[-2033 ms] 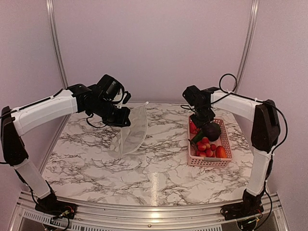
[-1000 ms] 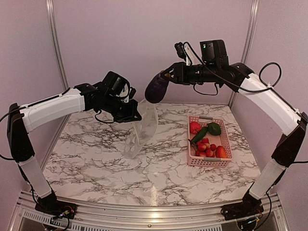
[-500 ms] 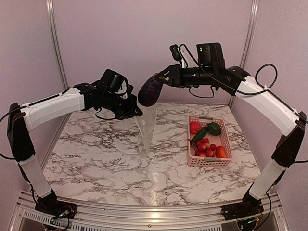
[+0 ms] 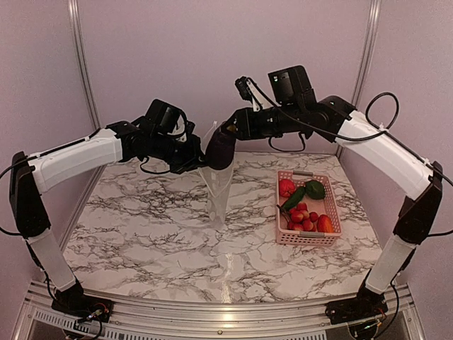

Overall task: Place the food in the zip-top bag and seal the zipper
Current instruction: Place the fake vegetable in the zipper food storage bag.

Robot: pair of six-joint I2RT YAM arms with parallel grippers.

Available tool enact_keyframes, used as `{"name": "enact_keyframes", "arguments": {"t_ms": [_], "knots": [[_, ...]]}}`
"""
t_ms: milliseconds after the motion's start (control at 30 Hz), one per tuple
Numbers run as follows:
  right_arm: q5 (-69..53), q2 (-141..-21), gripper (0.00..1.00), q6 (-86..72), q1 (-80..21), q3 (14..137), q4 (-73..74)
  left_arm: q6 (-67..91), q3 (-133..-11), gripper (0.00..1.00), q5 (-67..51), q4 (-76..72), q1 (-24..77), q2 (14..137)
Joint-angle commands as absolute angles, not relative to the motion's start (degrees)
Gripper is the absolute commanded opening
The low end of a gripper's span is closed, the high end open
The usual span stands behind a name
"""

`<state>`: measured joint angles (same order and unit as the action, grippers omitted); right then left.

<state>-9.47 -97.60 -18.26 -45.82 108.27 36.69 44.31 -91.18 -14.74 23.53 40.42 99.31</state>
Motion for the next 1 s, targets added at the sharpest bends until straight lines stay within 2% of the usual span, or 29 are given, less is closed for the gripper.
{"name": "enact_keyframes", "arguments": {"t_ms": [0, 367, 533, 567, 767, 833, 967], "knots": [[-2.8, -101.3, 0.27, -15.2, -49.3, 112.6, 43.0, 44.6, -91.8, 0.00, -15.9, 21.7, 40.2, 97.9], [3.7, -105.7, 0.23, -18.2, -50.6, 120.0, 50.7, 44.0, -93.2, 0.02, -13.4, 23.9, 40.2, 98.6], [-0.3, -106.2, 0.26, -18.8, -50.6, 117.1, 49.2, 44.5, -93.2, 0.00, -13.5, 22.4, 40.2, 98.9], [-1.4, -106.5, 0.29, -19.0, -50.6, 116.7, 48.7, 44.7, -93.3, 0.00, -13.8, 22.2, 40.2, 99.0], [-0.3, -108.8, 0.66, -19.4, -50.2, 121.8, 49.4, 44.4, -93.0, 0.00, -13.3, 22.4, 40.2, 98.4], [-0.3, -108.7, 0.72, -19.3, -50.0, 124.2, 50.0, 44.2, -92.5, 0.00, -13.0, 22.7, 40.2, 98.2], [1.4, -107.1, 0.73, -19.6, -49.2, 123.6, 50.2, 44.0, -91.5, 0.00, -12.5, 22.7, 40.1, 97.5]]}}
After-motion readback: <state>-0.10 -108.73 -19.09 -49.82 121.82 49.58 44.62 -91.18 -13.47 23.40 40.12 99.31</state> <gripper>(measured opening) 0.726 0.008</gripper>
